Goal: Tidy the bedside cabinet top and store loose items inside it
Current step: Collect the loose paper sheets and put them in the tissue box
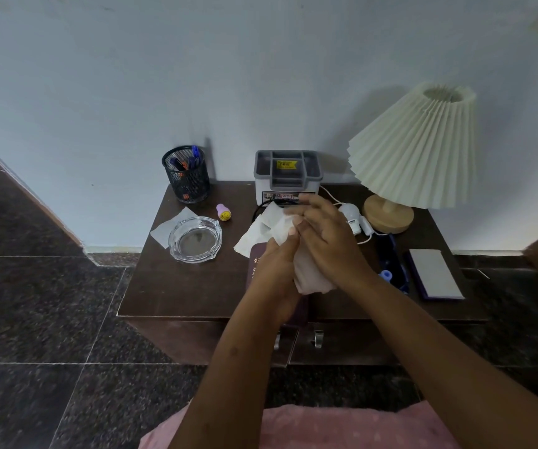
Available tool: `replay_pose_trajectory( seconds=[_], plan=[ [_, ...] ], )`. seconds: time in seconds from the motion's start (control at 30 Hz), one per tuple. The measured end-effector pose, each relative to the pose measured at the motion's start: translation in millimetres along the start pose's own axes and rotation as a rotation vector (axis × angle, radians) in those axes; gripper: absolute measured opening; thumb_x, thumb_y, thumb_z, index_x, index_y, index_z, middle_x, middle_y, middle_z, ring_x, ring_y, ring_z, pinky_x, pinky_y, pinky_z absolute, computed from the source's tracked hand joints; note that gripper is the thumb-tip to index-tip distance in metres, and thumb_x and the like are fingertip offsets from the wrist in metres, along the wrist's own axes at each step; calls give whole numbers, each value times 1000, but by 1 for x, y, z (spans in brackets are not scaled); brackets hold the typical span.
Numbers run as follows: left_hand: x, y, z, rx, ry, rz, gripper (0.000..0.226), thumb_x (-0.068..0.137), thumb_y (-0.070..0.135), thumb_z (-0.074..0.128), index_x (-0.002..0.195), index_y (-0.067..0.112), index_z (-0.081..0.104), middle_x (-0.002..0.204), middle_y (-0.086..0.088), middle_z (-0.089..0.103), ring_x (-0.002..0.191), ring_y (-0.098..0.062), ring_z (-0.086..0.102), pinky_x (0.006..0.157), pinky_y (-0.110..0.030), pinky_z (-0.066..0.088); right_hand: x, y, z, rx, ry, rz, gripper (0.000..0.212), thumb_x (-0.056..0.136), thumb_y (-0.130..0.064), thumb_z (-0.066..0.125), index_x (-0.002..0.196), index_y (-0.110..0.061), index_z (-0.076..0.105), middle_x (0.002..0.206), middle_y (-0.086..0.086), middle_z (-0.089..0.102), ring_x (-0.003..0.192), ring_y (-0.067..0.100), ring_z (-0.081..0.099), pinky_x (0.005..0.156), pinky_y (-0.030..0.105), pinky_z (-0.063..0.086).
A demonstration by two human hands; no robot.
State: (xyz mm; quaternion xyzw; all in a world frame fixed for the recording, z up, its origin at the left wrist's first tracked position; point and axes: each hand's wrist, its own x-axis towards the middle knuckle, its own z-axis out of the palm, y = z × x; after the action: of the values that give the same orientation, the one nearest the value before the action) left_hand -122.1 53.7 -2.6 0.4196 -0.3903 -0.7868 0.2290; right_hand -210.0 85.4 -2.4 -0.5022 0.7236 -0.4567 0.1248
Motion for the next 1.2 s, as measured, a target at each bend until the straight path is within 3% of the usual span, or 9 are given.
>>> replay_pose_trajectory(
  seconds=[0.17, 0.37, 0.47, 0.6, 0.7, 0.8, 0.87, 0.97, 1.2],
  plan=[
    [-2, 3, 1, -54, 26, -51, 40, 97, 30, 45, 129, 6, 47, 127, -22, 56, 114, -36, 58, 95, -55, 48, 2, 4, 4, 48, 7, 106, 21, 96, -17, 50, 104, -8, 67, 112, 2, 56, 104, 8, 51, 85, 4, 35],
    [1, 8, -12, -196, 107, -55, 39, 93, 9, 52, 131, 6, 44, 127, -20, 57, 110, -36, 59, 69, -38, 54, 19, 2, 8, 323, 61, 331, 21, 98, -30, 44, 99, -26, 65, 114, -2, 62, 97, 6, 56, 81, 27, 46],
    [5, 22, -32, -387, 218, 12, 43, 94, 1, 44, 136, 6, 39, 132, -21, 53, 111, -36, 57, 79, -43, 51, 33, 1, 18, 371, 64, 357, 20, 97, -28, 45, 89, -30, 63, 103, -11, 63, 90, -2, 54, 84, 28, 45],
    [5, 45, -69, -549, 517, 108, 48, 91, -1, 50, 136, 10, 39, 127, -14, 56, 100, -29, 59, 62, -35, 52, 54, -7, 61, 150, -118, 192, 16, 92, -15, 53, 96, -14, 68, 102, 1, 65, 92, 10, 58, 79, 23, 43],
    [3, 55, -91, -588, 632, 193, 48, 90, -3, 49, 135, 9, 40, 126, -13, 56, 100, -28, 60, 68, -38, 55, 70, -15, 109, -121, -455, 41, 32, 87, -8, 56, 118, -10, 62, 129, 10, 56, 128, 24, 46, 103, 35, 39],
    [0, 63, -112, -605, 750, 227, 48, 88, -6, 47, 134, 8, 39, 126, -15, 56, 104, -32, 61, 83, -45, 54, 74, -19, 149, -645, -701, -217, 48, 87, -38, 57, 132, -23, 52, 138, -3, 49, 140, 25, 29, 116, 48, 16],
    [-1, 68, -127, -596, 832, 226, 47, 88, -4, 48, 132, 8, 38, 118, -13, 56, 92, -27, 62, 71, -40, 55, 70, -22, 163, -819, -629, -388, 38, 83, -47, 59, 114, -26, 63, 117, -6, 63, 118, 18, 53, 115, 53, 11],
    [-3, 72, -146, -577, 887, 249, 42, 87, -5, 46, 125, 11, 37, 105, -7, 51, 77, -18, 57, 57, -33, 52, 64, -22, 175, -705, -525, -402, 23, 82, -37, 65, 93, -17, 64, 95, 0, 67, 91, 22, 63, 87, 37, 44],
    [-11, 65, -153, -592, 842, 149, 43, 89, -6, 42, 129, 8, 34, 118, -15, 51, 93, -29, 57, 68, -37, 50, 53, -21, 174, -636, -543, -345, 34, 82, -40, 63, 111, -21, 61, 105, 1, 67, 96, 21, 63, 75, 33, 47]
  ],
)
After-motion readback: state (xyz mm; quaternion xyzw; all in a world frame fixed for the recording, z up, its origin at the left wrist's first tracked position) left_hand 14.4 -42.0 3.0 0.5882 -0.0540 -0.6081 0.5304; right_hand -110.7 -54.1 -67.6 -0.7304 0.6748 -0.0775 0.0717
